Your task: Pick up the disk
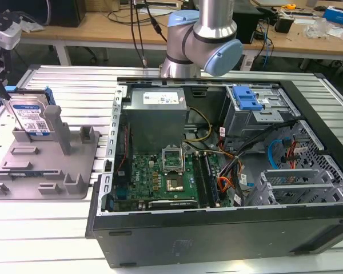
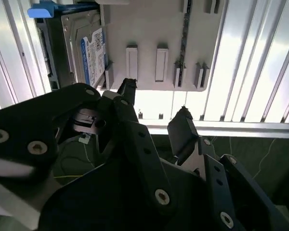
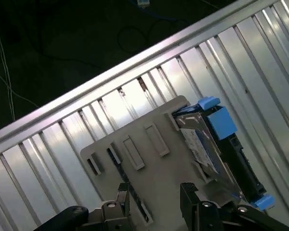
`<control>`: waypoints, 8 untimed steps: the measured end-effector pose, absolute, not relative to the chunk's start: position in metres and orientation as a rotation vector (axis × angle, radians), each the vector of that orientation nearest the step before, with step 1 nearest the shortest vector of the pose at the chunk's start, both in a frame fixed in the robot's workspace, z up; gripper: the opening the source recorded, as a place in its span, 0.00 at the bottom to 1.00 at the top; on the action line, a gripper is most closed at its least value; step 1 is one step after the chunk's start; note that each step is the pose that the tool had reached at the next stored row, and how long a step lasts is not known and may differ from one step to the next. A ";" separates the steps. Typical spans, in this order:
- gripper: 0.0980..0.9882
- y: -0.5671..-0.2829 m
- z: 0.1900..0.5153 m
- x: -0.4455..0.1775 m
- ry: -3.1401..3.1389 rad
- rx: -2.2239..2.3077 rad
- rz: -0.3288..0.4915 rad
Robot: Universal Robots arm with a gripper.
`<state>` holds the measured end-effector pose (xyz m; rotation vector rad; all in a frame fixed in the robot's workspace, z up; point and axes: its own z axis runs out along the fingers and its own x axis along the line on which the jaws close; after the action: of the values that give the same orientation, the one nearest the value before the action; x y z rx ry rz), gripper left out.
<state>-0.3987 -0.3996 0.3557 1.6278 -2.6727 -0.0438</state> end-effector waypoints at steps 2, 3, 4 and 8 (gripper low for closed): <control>0.50 -0.400 0.355 -0.399 -2.636 1.689 -0.041; 0.50 -0.400 0.355 -0.399 -2.596 1.752 -0.038; 0.50 -0.400 0.354 -0.399 -2.561 1.803 -0.037; 0.50 -0.400 0.353 -0.399 -2.457 1.942 -0.033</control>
<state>-0.3987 -0.3997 0.3532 1.9421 -2.4567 -0.0331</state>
